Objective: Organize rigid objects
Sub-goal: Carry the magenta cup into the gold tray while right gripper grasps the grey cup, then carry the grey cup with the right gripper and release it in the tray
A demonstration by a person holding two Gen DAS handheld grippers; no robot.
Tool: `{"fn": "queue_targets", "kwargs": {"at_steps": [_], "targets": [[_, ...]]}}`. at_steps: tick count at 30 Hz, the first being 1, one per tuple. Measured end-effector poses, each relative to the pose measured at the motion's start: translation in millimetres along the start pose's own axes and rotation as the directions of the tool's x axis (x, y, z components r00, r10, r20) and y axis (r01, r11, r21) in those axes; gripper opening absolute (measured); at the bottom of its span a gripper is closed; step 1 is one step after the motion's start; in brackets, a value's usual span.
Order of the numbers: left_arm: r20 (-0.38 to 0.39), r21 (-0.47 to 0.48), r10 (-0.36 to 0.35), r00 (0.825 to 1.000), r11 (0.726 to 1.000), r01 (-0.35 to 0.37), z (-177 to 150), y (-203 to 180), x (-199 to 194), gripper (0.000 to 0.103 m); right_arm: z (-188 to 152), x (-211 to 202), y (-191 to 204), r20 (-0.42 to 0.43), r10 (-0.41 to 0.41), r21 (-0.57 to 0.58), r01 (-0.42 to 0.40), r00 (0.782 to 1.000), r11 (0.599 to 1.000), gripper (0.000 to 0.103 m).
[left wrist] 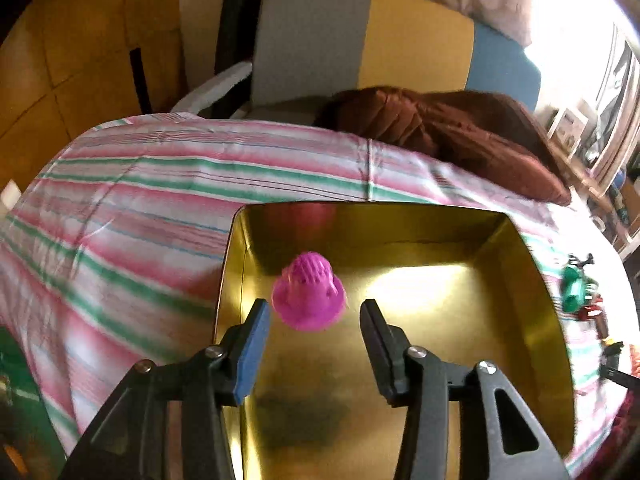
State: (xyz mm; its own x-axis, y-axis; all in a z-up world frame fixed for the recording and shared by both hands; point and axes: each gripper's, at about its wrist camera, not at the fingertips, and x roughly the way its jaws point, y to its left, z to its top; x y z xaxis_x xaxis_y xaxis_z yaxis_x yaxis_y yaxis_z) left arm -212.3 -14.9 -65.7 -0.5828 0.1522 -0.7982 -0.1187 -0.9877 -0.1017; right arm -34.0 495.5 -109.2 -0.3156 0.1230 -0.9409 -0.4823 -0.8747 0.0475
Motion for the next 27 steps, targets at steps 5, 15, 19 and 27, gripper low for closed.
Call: {"fn": "queue_targets", "kwargs": {"at_steps": [5, 15, 19, 27], "targets": [[0.068, 0.042, 0.003, 0.998, 0.999, -0.006, -37, -16, -54, 0.047, 0, 0, 26, 0.009, -0.017, -0.016, 0.017, 1.0, 1.0, 0.044], [0.097, 0.082, -0.056, 0.994, 0.995, 0.048, -91, -52, -115, 0.047, -8, -6, 64, 0.023, 0.052, -0.137, -0.049, 0.998, 0.989, 0.043], [0.096, 0.089, -0.055, 0.994, 0.995, 0.047, -104, -61, -124, 0.047, -11, 9, 79, 0.016, 0.085, -0.241, -0.079, 0.996, 0.967, 0.043], [0.099, 0.115, -0.052, 0.994, 0.993, 0.04, -116, -70, -132, 0.047, -23, 11, 77, 0.021, 0.09, -0.34, -0.078, 0.996, 0.937, 0.043]]}}
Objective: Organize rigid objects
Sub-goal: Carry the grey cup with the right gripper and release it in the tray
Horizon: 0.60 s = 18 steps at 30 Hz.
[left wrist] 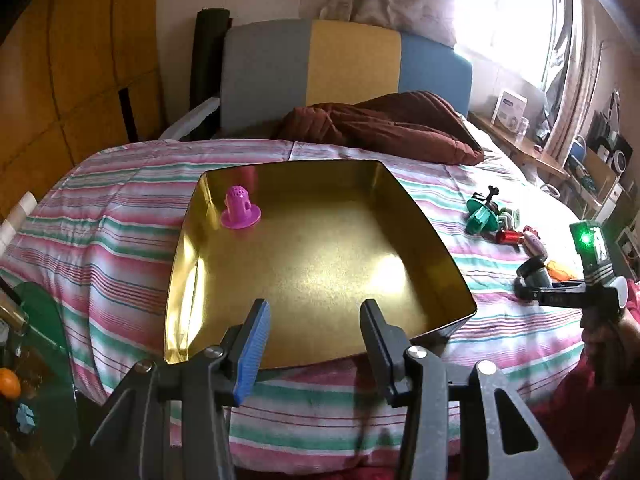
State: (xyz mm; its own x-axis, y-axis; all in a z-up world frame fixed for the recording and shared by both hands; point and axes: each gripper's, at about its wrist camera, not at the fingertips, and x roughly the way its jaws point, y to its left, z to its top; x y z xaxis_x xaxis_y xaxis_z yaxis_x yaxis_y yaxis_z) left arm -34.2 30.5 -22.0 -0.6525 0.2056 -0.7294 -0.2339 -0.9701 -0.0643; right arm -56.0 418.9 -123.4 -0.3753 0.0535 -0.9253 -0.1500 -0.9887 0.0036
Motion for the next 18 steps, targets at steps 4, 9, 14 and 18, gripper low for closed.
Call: {"fn": "queue_targets", "kwargs": {"at_steps": [4, 9, 14, 18], "targets": [[0.005, 0.002, 0.0, 1.0, 1.0, 0.0, -3, 0, -2, 0.047, 2, -10, 12, 0.036, 0.028, 0.014, -0.029, 0.999, 0.999, 0.043], [-0.003, -0.009, -0.011, 1.0, 1.0, 0.011, -5, 3, 0, 0.047, 2, -36, 38, 0.112, 0.088, 0.02, -0.091, 0.99, 0.996, 0.043], [-0.004, -0.031, -0.016, 1.0, 0.999, 0.015, -8, 10, 1, 0.047, 10, -63, 84, 0.178, 0.178, -0.03, -0.175, 0.968, 0.984, 0.043], [-0.008, -0.055, -0.001, 1.0, 0.999, 0.001, -12, 20, 4, 0.047, 18, -79, 130, 0.198, 0.253, -0.108, -0.235, 0.947, 0.966, 0.043]]}}
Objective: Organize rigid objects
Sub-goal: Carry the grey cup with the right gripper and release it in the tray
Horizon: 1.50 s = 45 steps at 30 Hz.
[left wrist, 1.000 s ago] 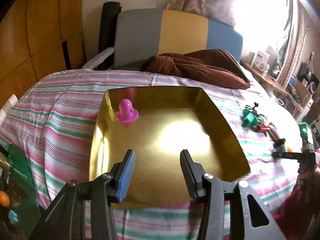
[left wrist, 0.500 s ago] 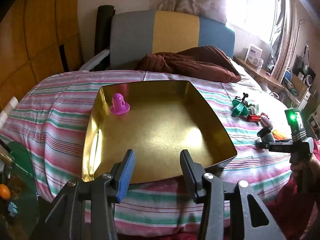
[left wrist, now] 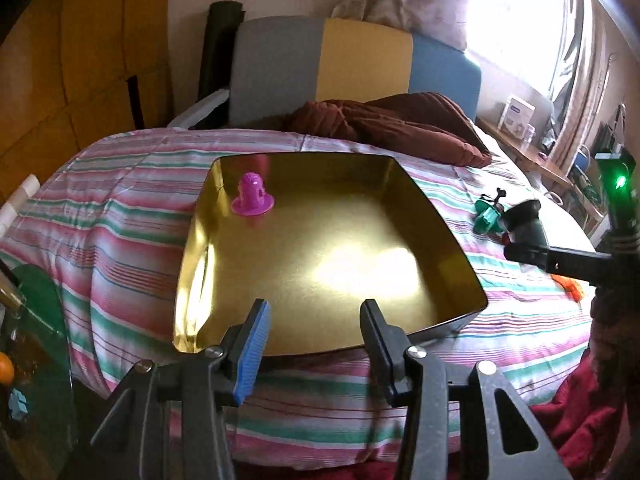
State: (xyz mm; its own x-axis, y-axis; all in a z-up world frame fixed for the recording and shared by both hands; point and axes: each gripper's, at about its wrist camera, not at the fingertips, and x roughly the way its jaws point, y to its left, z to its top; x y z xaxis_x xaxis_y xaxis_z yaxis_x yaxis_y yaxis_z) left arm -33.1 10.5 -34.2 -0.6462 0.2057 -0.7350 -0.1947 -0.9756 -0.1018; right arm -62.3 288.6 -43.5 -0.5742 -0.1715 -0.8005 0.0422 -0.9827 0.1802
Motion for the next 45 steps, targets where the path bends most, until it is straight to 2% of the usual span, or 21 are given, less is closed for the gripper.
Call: {"fn": "queue_targets", "kwargs": {"at_steps": [6, 11, 13, 20, 22, 23, 24, 25, 26, 33, 36, 40, 45], "targets": [[-0.01, -0.082, 0.038, 0.999, 0.996, -0.039, -3, 28, 4, 0.047, 20, 16, 70, -0.036, 0.13, -0.058, -0.132, 0.991, 0.99, 0.043], [-0.012, -0.141, 0.062, 0.998, 0.988, -0.063, -4, 51, 4, 0.047, 29, 45, 121, -0.088, 0.171, -0.106, -0.18, 0.981, 0.978, 0.043], [-0.017, -0.151, 0.076, 0.997, 0.985, -0.078, -3, 58, 5, 0.047, 32, 59, 142, -0.119, 0.167, -0.131, -0.182, 0.979, 0.975, 0.043], [-0.025, -0.195, 0.096, 0.995, 0.976, -0.099, -2, 80, 7, 0.047, 43, 113, 179, -0.216, 0.142, -0.147, -0.176, 0.966, 0.973, 0.043], [-0.005, -0.203, 0.098, 0.995, 0.974, -0.097, -2, 84, 2, 0.047, 46, 123, 186, -0.227, 0.133, -0.161, -0.171, 0.965, 0.972, 0.044], [0.004, -0.199, 0.104, 0.995, 0.975, -0.101, -2, 84, 1, 0.047, 47, 128, 189, -0.227, 0.13, -0.17, -0.171, 0.965, 0.97, 0.049], [0.013, -0.194, 0.111, 0.994, 0.975, -0.107, -2, 85, -1, 0.047, 48, 131, 191, -0.227, 0.137, -0.175, -0.179, 0.964, 0.968, 0.058], [0.015, -0.187, 0.116, 0.993, 0.976, -0.111, -4, 86, 0, 0.047, 48, 135, 193, -0.231, 0.148, -0.18, -0.192, 0.962, 0.965, 0.078], [0.008, -0.184, 0.117, 0.993, 0.976, -0.113, -4, 86, 2, 0.047, 47, 139, 195, -0.231, 0.153, -0.186, -0.198, 0.961, 0.962, 0.085], [0.012, -0.188, 0.126, 0.992, 0.975, -0.121, -1, 89, 7, 0.047, 34, 134, 195, -0.208, 0.194, -0.178, -0.232, 0.959, 0.956, 0.085], [0.014, -0.186, 0.128, 0.992, 0.975, -0.123, 0, 87, 7, 0.047, 32, 111, 190, -0.155, 0.214, -0.191, -0.241, 0.965, 0.951, 0.085], [0.014, -0.178, 0.095, 0.995, 0.98, -0.091, 3, 80, 6, 0.047, 31, 79, 173, -0.08, 0.226, -0.175, -0.237, 0.971, 0.956, 0.085], [0.031, -0.131, 0.042, 0.999, 0.991, -0.037, 8, 56, 0, 0.047, 26, 40, 139, 0.016, 0.188, -0.136, -0.184, 0.982, 0.973, 0.085]]}}
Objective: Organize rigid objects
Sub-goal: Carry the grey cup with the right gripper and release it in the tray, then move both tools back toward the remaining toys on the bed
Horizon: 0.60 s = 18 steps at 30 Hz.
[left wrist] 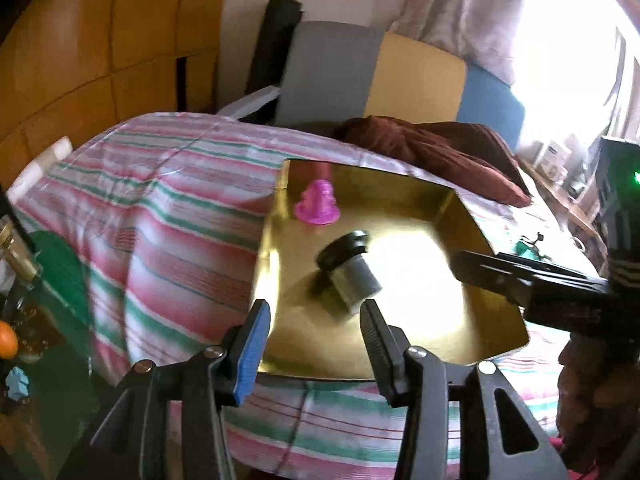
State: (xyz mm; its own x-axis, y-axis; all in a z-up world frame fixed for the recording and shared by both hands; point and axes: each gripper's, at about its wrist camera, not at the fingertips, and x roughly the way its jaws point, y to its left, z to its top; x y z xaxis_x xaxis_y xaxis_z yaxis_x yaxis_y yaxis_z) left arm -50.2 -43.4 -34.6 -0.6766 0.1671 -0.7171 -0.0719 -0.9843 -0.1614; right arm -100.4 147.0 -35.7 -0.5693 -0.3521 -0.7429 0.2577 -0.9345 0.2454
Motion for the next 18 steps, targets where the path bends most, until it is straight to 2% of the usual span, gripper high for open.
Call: {"fn": "queue_targets", "kwargs": {"at_steps": [9, 14, 18], "targets": [[0.004, 0.145, -0.102, 0.995, 0.984, 0.1, 5, -56, -4, 0.047, -35, -72, -75, 0.051, -0.178, 0.115, 0.171, 0.983, 0.978, 0.085], [-0.015, 0.222, -0.16, 0.987, 0.962, 0.159, 10, -89, -2, 0.047, -53, -106, -128, 0.044, -0.276, 0.214, 0.261, 0.96, 0.941, 0.086], [-0.016, 0.299, -0.187, 0.982, 0.937, 0.183, 10, -116, -2, 0.047, -65, -127, -170, 0.019, -0.366, 0.287, 0.345, 0.931, 0.893, 0.086]]}}
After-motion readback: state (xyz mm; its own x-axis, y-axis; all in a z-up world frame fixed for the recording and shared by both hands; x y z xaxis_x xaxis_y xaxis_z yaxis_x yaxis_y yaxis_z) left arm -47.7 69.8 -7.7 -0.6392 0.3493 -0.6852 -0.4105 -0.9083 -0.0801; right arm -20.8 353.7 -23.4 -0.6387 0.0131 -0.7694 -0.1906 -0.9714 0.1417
